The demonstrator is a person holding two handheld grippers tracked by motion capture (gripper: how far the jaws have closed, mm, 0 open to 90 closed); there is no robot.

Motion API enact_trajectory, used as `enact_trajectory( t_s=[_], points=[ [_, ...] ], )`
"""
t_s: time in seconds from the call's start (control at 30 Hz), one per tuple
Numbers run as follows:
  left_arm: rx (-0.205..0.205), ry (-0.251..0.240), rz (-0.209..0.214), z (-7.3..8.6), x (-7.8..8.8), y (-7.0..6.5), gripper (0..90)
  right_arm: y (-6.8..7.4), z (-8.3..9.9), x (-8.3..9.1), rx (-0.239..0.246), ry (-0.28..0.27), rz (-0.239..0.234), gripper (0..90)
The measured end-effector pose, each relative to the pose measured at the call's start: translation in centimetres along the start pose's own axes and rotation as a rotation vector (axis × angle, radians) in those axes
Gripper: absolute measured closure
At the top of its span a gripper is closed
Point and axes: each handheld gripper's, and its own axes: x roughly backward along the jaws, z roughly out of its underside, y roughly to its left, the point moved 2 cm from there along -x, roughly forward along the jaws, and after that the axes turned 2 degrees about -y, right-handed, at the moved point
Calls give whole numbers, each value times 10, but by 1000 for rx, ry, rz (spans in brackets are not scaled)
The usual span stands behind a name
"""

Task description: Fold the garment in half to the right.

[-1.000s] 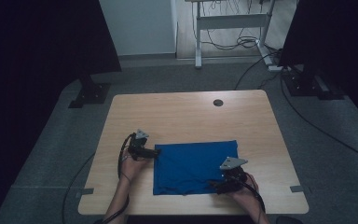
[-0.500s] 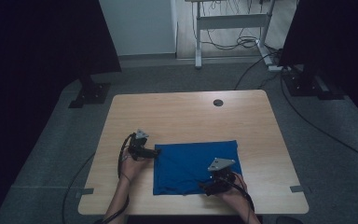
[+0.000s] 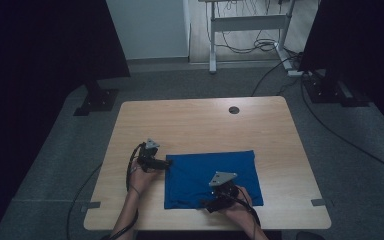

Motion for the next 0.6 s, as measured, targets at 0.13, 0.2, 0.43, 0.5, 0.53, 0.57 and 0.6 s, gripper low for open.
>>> enact_trajectory(
  t_s=[0.13,0.2,0.43,0.5,0.53,0.57,0.6],
  points=[
    [1,0,-1,0,0,0,77,5,-2,-4,5,-3,-8,89],
    [1,0,-1,0,0,0,77,8,-3,-6,9,-1,-13,89],
    [1,1,-1,0,0,0,77,17,-8,-14,23,1,-33,90],
    [0,1,-1,0,0,0,77,20,-11,-17,30,1,-40,90],
    [0,2,-1,0,0,0,77,22,-12,-18,31,-2,-43,90],
    [0,2,-1,0,0,0,77,23,-13,-19,34,-3,-47,90],
    [0,2,-1,0,0,0,77,25,-15,-20,36,-4,-50,90]
  ],
)
